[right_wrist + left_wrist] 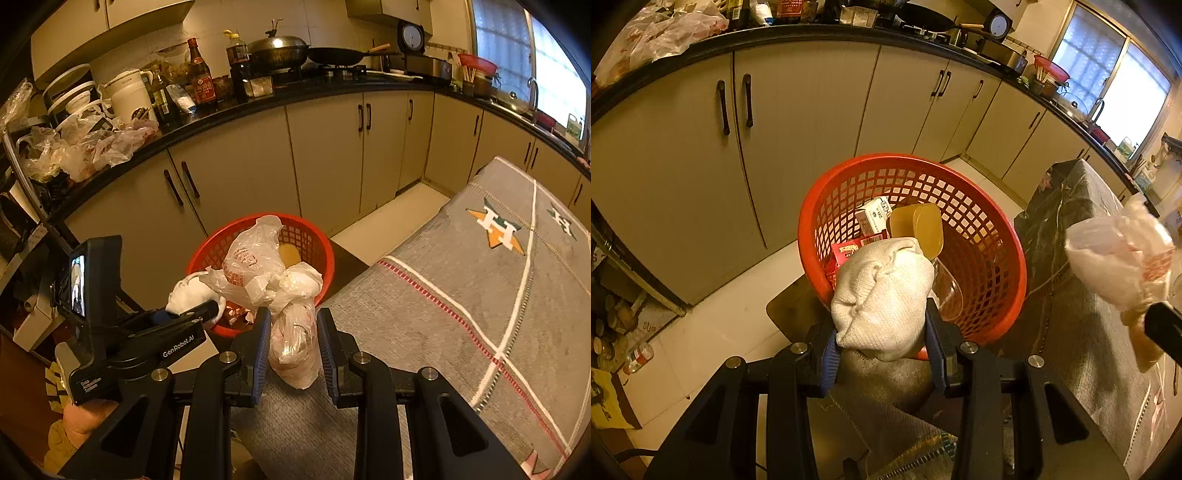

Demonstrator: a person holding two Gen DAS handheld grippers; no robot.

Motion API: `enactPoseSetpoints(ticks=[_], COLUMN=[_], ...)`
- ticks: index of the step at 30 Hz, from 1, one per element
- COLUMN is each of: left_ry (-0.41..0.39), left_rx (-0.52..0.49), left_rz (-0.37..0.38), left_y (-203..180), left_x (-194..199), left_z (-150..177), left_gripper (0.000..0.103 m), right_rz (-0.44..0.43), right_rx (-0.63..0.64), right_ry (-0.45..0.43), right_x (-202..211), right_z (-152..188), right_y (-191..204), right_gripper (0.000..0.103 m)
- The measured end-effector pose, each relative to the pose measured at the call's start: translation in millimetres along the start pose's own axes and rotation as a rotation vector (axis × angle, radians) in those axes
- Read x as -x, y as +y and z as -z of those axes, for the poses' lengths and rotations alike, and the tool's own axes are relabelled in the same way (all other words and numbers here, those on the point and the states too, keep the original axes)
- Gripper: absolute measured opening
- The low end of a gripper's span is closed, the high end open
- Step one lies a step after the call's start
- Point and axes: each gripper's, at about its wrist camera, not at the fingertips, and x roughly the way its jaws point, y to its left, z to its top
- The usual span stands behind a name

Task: Collect trash
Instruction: 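Lower both items into the basket and open the left and right tools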

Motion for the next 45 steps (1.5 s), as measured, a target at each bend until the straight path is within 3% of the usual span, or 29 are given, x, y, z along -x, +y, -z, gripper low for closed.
enactPoseSetpoints(ticks=[8,15,24,31,36,45], left_ry=[-0.032,-0.066,-0.09,-0.114,-0.107,-0.055], left_rx=[0.041,0.052,0.022,0.014,0.013,0.039], left_rz=[0.076,0.095,0.081,0.095,0.117,0.091], left_y=[6.3,8.7,2.0,-1.3,-5.4,-3.1], left_x=[5.0,8.3,1.1,-8.3,-18.4,-40.7], left_z=[-8.1,-21.7,-49.6,-70.0,-73.0,-65.9], left_gripper=[0.038,0.038,0.038,0.038,0.038,0.038], right_rz=[-0.009,-0.018,-0.031,-0.053,-0.1,-0.199], right_rx=[-0.013,-0.027,-0.035,-0.096,-0.164,-0.189], right_ry=[0.018,0.034,-0.017,-0.007,-0.002,0.011], right_x=[-14.7,-25.7,-40.1,-70.9,-90.9,-108.2], right_z=[-2.3,-8.4,-46.4,-71.8,-74.9,-71.1], right_y=[-1.6,-5.9,-13.7,-30.6,-44.0,-49.9], right_gripper=[0.028,0.028,0.029,0.029,0.029,0.03])
